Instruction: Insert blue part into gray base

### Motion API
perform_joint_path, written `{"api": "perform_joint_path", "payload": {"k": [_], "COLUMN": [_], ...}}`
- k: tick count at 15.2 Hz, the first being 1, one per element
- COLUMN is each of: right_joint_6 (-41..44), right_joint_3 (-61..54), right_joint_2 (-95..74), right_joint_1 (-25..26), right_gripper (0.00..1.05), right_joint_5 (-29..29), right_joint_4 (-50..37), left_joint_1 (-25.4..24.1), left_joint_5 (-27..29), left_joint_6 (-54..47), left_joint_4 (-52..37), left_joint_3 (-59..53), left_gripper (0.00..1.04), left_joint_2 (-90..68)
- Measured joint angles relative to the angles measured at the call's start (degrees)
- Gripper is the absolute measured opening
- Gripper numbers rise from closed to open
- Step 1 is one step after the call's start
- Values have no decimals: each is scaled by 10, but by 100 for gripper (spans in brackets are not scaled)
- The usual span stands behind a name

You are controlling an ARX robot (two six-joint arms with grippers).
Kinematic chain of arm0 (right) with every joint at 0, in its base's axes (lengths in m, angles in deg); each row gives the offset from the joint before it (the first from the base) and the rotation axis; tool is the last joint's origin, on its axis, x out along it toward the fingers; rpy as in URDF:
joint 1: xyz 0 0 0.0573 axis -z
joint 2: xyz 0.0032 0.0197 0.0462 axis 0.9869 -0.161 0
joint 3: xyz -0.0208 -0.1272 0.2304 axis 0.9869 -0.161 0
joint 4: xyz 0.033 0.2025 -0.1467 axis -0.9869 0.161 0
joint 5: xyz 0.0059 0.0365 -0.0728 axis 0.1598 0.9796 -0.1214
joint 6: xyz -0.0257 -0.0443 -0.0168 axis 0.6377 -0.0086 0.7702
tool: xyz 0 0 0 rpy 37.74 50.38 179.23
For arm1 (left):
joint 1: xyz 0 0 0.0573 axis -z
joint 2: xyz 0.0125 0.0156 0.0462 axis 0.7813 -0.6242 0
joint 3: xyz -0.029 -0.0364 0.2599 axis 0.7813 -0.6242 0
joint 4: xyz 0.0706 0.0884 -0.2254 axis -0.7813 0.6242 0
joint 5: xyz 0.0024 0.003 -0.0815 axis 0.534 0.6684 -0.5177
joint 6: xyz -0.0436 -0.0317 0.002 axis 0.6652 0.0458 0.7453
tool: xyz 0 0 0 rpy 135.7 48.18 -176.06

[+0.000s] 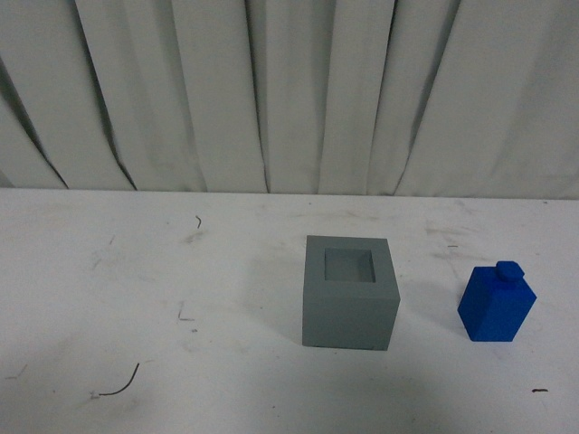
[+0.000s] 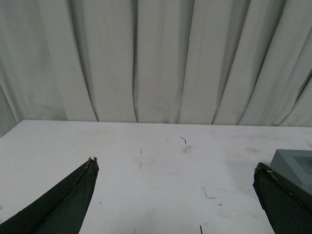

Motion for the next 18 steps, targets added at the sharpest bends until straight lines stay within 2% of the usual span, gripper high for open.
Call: {"api": "perform_joint_path", "payload": {"k": [4,5,6,8,9,10,13,15,18], "right_joint_6": [1,3,10,18,24,33,91,187,395], "right_joint_3": [0,1,5,80,141,206,413,514,600], "right_joint_2": [-9,-64,-185,-446,-567,-677,-938,-1004,-1019], "right_joint_1": [-7,35,94,157,162,159,132,105,71], "right_gripper": [98,98,98,98,98,98,98,98,98], "right_joint_5": [8,45,90,139,135,134,124,151,243], "right_joint_4": [-18,-92,-223,-475,-567,-610,-523,-441,-242], "left_joint_1": [0,0,0,0,0,0,0,0,0], "left_joint_5": [0,0,0,0,0,0,0,0,0], "left_joint_6": [0,0,0,0,0,0,0,0,0], "left_joint_4": [0,0,0,0,0,0,0,0,0], "left_joint_3": [0,0,0,0,0,0,0,0,0], "left_gripper": [98,98,98,98,98,98,98,98,98], "left_joint_2": [0,0,0,0,0,0,0,0,0]}}
